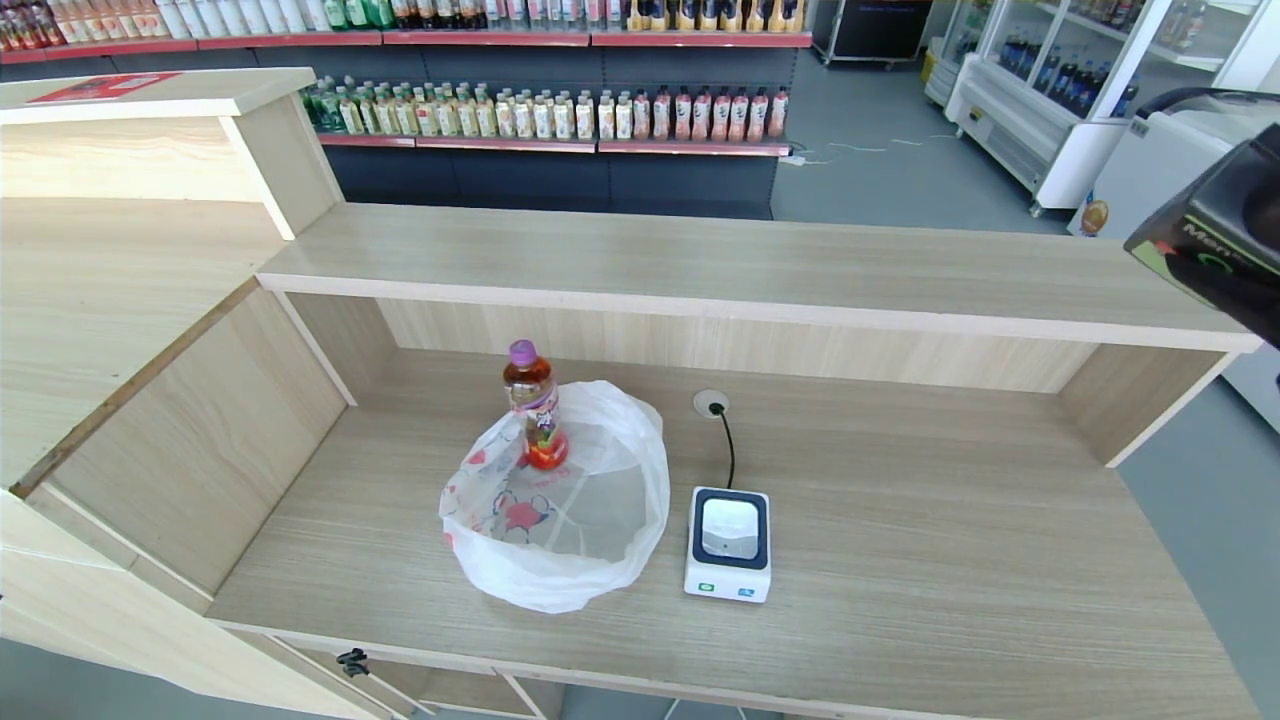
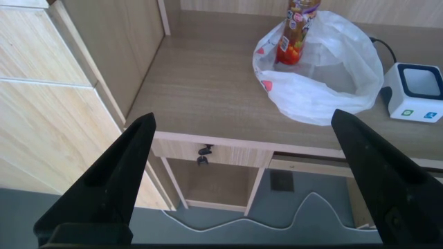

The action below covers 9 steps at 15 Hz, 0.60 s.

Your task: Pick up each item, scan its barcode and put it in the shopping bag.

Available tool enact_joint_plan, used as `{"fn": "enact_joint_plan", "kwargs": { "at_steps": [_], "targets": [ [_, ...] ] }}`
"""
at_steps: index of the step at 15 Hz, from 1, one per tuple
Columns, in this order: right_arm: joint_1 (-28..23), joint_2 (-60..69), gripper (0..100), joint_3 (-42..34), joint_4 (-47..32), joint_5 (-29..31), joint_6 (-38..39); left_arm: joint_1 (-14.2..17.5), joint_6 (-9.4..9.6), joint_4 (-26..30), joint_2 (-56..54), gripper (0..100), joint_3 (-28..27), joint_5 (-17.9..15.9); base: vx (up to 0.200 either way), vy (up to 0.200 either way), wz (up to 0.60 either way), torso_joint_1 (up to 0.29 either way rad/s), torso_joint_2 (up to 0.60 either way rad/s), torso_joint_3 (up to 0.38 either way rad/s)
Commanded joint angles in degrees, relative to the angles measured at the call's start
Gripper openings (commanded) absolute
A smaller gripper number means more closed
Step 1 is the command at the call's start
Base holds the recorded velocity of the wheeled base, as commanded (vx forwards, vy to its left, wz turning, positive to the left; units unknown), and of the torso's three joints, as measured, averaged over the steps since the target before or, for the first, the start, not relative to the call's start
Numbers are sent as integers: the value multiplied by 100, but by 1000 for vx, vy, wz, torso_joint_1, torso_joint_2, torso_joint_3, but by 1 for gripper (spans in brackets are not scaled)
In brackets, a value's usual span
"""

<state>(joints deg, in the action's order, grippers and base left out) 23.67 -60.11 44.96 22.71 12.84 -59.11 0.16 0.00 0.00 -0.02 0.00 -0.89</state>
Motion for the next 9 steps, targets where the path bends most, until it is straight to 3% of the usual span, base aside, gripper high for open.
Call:
{"fn": "enact_joint_plan", "kwargs": {
  "at_steps": [1, 3, 5, 6, 7, 9],
  "targets": [
    [-460, -528, 0, 461, -338, 571, 655, -7, 0, 0, 2, 100, 0, 1, 0, 0, 0, 0, 0, 0],
    [-495, -625, 0, 400, -1269, 703, 1789, 2, 0, 0, 2, 100, 0, 1, 0, 0, 0, 0, 0, 0],
    [-539, -800, 0, 452, -2456, 641, 3960, 2, 0, 0, 2, 100, 0, 1, 0, 0, 0, 0, 0, 0],
    [-539, -800, 0, 452, -2456, 641, 3960, 2, 0, 0, 2, 100, 0, 1, 0, 0, 0, 0, 0, 0],
    [-592, -827, 0, 408, -2667, 325, 4690, 2, 0, 0, 2, 100, 0, 1, 0, 0, 0, 0, 0, 0],
    [-777, -862, 0, 250, -2631, 272, 4654, 2, 0, 0, 2, 100, 0, 1, 0, 0, 0, 0, 0, 0]
  ]
}}
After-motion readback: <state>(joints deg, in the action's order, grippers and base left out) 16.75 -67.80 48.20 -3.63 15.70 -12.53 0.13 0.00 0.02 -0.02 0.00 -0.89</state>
